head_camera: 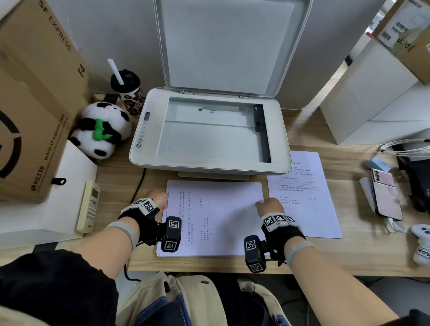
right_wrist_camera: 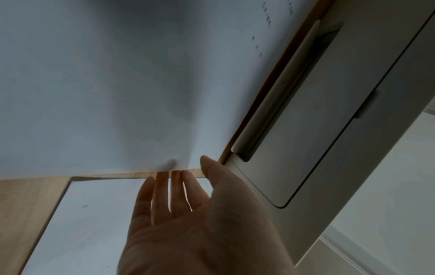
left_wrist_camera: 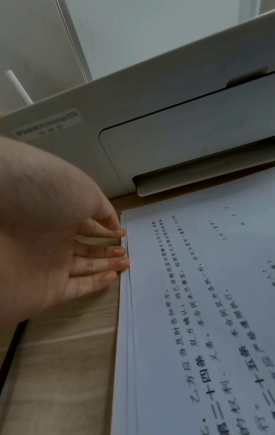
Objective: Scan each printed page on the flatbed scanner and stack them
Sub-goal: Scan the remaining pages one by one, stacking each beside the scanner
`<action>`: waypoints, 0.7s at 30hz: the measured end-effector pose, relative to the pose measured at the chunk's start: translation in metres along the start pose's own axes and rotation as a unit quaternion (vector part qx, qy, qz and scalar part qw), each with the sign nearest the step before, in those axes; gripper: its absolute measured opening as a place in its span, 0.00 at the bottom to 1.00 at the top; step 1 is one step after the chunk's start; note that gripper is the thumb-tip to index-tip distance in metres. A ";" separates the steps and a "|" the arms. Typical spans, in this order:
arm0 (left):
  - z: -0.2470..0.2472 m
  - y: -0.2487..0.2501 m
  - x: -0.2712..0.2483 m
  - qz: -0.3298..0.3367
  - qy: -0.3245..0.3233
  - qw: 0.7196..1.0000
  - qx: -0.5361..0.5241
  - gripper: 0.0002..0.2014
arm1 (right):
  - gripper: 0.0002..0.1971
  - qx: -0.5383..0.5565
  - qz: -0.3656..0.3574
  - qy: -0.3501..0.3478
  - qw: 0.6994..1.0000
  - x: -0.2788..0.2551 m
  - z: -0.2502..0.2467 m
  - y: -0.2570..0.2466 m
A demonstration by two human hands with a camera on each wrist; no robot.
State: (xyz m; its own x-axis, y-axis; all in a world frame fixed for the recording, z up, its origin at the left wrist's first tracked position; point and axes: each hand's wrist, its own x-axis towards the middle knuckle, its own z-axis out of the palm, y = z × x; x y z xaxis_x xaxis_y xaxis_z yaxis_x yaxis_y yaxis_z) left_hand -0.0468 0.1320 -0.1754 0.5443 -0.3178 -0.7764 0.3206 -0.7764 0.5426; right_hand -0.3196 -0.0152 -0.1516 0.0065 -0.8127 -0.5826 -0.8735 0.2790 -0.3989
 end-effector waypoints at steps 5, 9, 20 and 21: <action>-0.002 0.000 0.000 0.000 -0.004 1.000 0.010 0.12 | 0.09 -0.022 -0.017 -0.001 1.000 0.000 0.000 -0.001; -0.004 0.001 -0.002 -0.001 -0.004 1.000 0.013 0.11 | 0.10 0.012 -0.013 0.022 1.000 0.002 -0.001 -0.002; 0.001 0.006 -0.006 0.009 -0.011 1.000 0.018 0.16 | 0.12 -0.006 -0.001 0.009 1.000 0.004 0.002 0.006; 0.001 0.007 -0.006 0.008 -0.012 1.000 0.018 0.16 | 0.14 0.000 0.000 0.009 1.000 0.004 0.003 0.007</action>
State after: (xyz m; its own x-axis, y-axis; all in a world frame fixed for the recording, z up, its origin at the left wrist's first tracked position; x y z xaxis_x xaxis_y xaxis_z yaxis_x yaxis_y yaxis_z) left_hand -0.0487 0.1281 -0.1678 0.5300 -0.3440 -0.7751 0.2839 -0.7893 0.5444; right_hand -0.3243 -0.0150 -0.1583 -0.0024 -0.8221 -0.5693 -0.8740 0.2784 -0.3983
